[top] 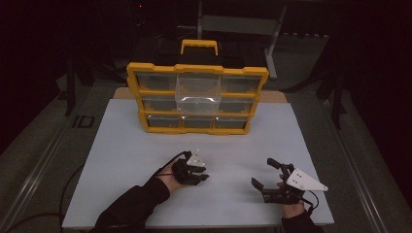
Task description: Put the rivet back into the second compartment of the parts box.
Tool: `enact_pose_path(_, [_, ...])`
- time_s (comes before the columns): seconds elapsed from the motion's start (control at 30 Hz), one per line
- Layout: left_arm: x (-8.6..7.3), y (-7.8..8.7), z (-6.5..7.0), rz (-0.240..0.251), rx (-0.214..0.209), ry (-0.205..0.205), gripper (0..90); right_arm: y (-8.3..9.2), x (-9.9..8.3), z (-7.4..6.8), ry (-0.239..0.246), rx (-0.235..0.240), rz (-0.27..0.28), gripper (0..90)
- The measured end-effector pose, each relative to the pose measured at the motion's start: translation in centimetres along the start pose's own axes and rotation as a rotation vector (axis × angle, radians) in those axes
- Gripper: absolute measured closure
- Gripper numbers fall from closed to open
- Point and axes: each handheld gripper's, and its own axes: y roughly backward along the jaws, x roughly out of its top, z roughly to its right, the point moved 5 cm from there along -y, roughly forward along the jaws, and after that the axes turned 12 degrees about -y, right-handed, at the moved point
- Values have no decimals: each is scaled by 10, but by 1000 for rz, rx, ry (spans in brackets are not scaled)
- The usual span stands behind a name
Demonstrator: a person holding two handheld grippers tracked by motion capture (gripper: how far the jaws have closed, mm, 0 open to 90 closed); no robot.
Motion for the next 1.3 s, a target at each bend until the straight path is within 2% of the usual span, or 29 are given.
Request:
enact_pose_path(0.13, [-1, 0, -2, 8, -19, 14, 817, 0, 0, 0, 1, 0, 0, 94])
enact_pose_path(0.27, [-2, 1, -5, 23, -51, 37, 824, 0, 0, 0, 2, 1, 1, 94])
enact_pose_path(0.37, [-2, 3, -6, 25, -68, 31, 829, 0, 0, 0, 0, -1, 1, 94])
enact_pose_path(0.53, [5, 15, -8, 35, -68, 18, 830, 0, 0, 0, 2, -2, 0, 94])
enact_pose_path(0.87, [26, 55, -16, 94, -65, -23, 830, 0, 1, 0, 3, 0, 3, 94])
enact_pose_path(1.1, [49, 94, -23, 187, -92, -29, 830, 0, 1, 0, 2, -1, 4, 94])
enact_pose_path(1.17, [57, 106, -25, 215, -97, -38, 830, 0, 1, 0, 3, -1, 6, 94])
enact_pose_path(1.3, [73, 128, -27, 228, -90, -80, 830, 0, 0, 0, 1, -1, 2, 94])
